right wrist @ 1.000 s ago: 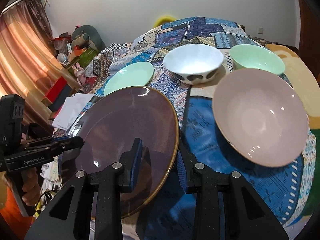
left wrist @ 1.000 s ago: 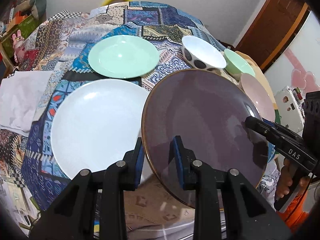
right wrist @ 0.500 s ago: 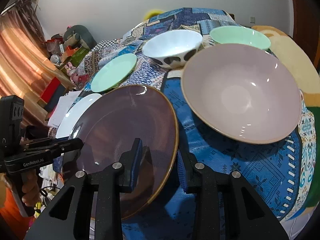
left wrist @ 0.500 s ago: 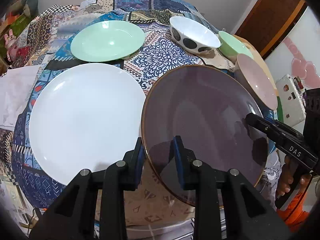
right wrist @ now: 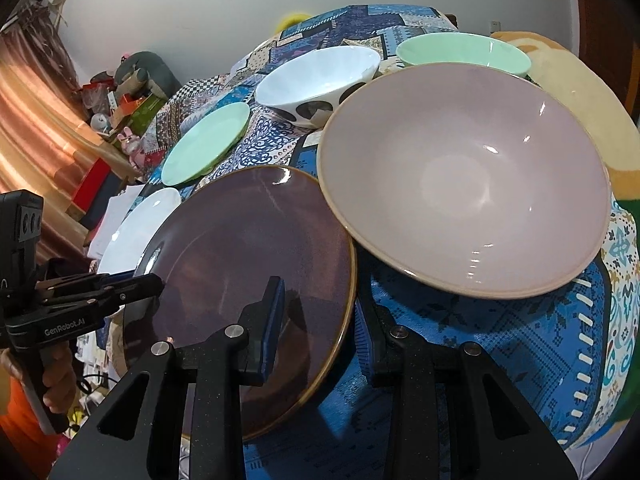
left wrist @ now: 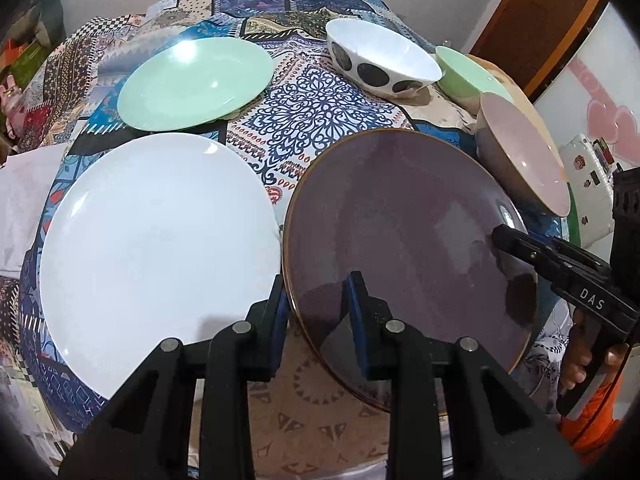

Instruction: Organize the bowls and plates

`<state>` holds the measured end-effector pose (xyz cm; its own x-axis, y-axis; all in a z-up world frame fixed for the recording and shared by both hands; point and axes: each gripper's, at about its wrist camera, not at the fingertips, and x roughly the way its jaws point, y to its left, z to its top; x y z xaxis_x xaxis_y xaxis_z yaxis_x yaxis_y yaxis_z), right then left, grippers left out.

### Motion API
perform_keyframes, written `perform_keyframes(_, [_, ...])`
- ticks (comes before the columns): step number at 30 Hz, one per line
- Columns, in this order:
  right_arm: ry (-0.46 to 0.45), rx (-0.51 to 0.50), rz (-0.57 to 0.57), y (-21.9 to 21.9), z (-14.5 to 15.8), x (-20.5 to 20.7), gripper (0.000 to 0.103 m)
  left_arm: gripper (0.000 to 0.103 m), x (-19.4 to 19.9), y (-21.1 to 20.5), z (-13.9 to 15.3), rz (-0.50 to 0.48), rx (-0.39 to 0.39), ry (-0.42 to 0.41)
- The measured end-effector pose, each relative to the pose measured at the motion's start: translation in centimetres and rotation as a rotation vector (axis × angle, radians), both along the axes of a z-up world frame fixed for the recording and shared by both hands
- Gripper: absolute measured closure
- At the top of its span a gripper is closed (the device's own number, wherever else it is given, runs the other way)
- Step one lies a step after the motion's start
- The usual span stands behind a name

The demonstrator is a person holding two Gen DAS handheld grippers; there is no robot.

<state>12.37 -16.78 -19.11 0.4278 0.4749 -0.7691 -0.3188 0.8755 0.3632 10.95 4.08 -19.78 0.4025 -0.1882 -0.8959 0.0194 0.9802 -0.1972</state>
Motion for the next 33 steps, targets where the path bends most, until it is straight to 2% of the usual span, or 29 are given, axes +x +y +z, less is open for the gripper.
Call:
perform_keyframes(11, [-0.013,-0.037,0.012,-0.1,0.5,-0.5,0.071,0.075,-0.2,-0.2,-0.1,-0.012,0.013,-0.003])
perform_keyframes(20, [-0.050,-0.076,-0.006,-0.5,2.0,-1.6,0.069,0.072,-2.0,0.5,2.0,0.010,0.021,-0.061])
perform_keyframes(27, [-0.121,-0.077,-0.011,0.2,4.4,-2.5,0.058,0.057,-3.9,2.0,4.2,0.058,0.031,-0.138])
perform_keyframes(33, [-0.170,-0.084,0.027,2.7,5.7,-2.3,0.046,0.042,-5.8,4.4,6.0,0.126,0.075,-0.222])
